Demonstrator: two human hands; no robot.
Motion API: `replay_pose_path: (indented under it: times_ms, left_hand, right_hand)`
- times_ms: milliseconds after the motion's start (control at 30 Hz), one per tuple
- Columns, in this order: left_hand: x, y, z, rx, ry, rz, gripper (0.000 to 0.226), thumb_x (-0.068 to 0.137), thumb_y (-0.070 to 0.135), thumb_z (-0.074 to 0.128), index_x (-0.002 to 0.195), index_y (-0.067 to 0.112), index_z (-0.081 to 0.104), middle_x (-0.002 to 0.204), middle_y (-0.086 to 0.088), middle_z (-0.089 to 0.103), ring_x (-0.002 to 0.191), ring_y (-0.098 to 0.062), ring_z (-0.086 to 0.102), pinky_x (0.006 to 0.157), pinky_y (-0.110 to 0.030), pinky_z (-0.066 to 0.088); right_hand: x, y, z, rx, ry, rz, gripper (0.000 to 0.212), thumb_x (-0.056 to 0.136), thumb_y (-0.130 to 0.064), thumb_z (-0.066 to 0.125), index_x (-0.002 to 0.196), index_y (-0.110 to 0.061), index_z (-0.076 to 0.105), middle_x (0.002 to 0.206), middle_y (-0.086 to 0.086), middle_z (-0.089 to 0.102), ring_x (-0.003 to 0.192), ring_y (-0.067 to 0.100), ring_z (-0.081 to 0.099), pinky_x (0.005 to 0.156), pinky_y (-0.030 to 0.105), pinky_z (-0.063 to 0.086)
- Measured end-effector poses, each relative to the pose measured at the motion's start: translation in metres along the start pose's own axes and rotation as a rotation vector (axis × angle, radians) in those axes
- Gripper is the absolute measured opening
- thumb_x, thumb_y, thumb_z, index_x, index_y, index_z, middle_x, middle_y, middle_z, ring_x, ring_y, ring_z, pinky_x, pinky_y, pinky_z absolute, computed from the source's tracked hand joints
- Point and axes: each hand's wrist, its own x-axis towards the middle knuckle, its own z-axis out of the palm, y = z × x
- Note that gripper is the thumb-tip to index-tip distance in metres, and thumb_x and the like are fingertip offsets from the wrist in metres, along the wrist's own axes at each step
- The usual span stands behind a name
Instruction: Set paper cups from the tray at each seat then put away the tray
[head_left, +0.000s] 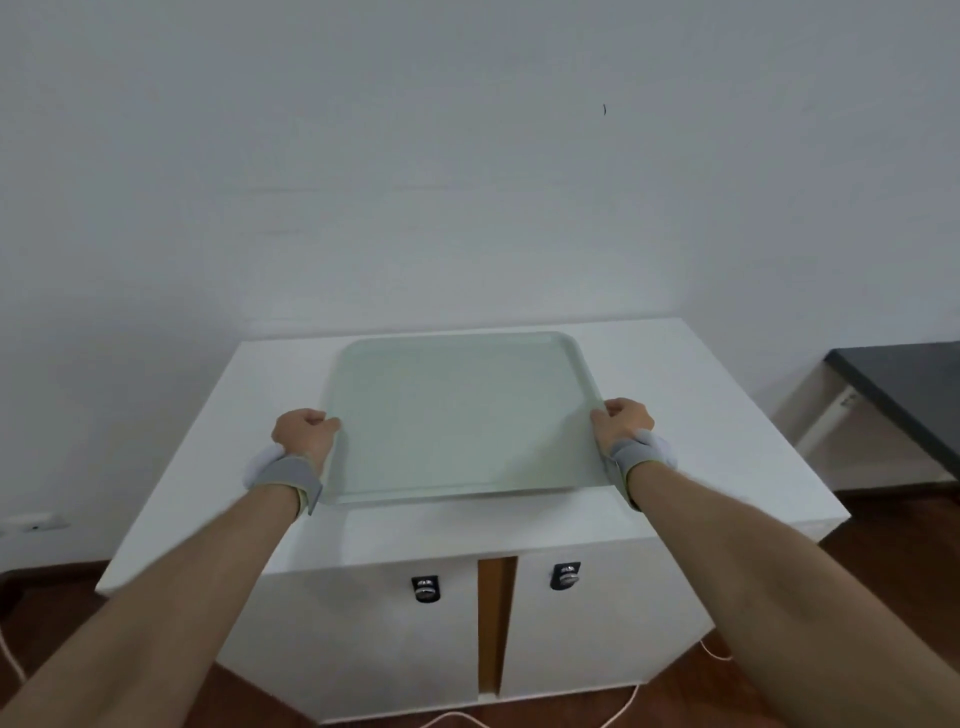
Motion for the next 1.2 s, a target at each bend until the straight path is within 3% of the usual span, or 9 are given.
replay_pose_path:
  times_ms: [400,633,800,967,1200]
  left_hand:
    - [0.0,-0.01,0.019,0.134,-0.024,-0.021,0.031,0.078,0.012,0.068,0.105,-0.004,0.066,0.11,-0.023,0.068,0.1,-0.038,0.063,0.092,-0.038,0.048]
    - [-0.003,0.012,0.003,0.169,0.007,0.076,0.032,0.086,0.016,0.06,0.111,-0.002,0.062,0.114,-0.022,0.066,0.107,-0.037,0.06,0.098,-0.038,0.045]
    - [-0.01,0.029,-0.041,0.194,0.127,0.165,0.025,0.088,0.013,0.054,0.105,-0.002,0.065,0.113,-0.021,0.068,0.109,-0.036,0.059,0.096,-0.034,0.044]
    - [-0.036,0.018,-0.134,0.242,0.312,0.175,0.023,0.089,0.013,0.052,0.1,-0.002,0.065,0.107,-0.021,0.068,0.099,-0.034,0.062,0.078,-0.027,0.042]
    - [-0.137,-0.039,-0.261,0.257,0.676,-0.014,0.026,0.088,0.013,0.054,0.106,-0.003,0.065,0.11,-0.022,0.067,0.103,-0.034,0.061,0.09,-0.032,0.045]
  right_hand:
    - [0.022,0.017,0.007,-0.027,0.002,0.022,0.036,0.084,-0.015,0.059,0.119,-0.007,0.059,0.123,0.012,0.062,0.114,0.03,0.056,0.096,0.031,0.043]
    - [0.004,-0.021,0.035,-0.036,-0.055,-0.155,0.033,0.087,-0.016,0.057,0.119,-0.008,0.058,0.123,0.011,0.061,0.114,0.028,0.057,0.096,0.03,0.043]
    - [-0.032,-0.067,0.082,0.035,-0.191,-0.268,0.029,0.089,-0.013,0.054,0.115,-0.004,0.06,0.118,0.014,0.064,0.109,0.029,0.059,0.095,0.031,0.045]
    - [-0.096,-0.113,0.142,0.025,-0.421,-0.435,0.029,0.089,-0.017,0.053,0.114,-0.005,0.062,0.117,0.014,0.065,0.109,0.03,0.059,0.094,0.029,0.044]
    - [-0.243,-0.141,0.197,0.01,-0.838,-0.755,0.029,0.089,-0.017,0.054,0.113,-0.003,0.063,0.116,0.015,0.065,0.112,0.029,0.057,0.098,0.03,0.04]
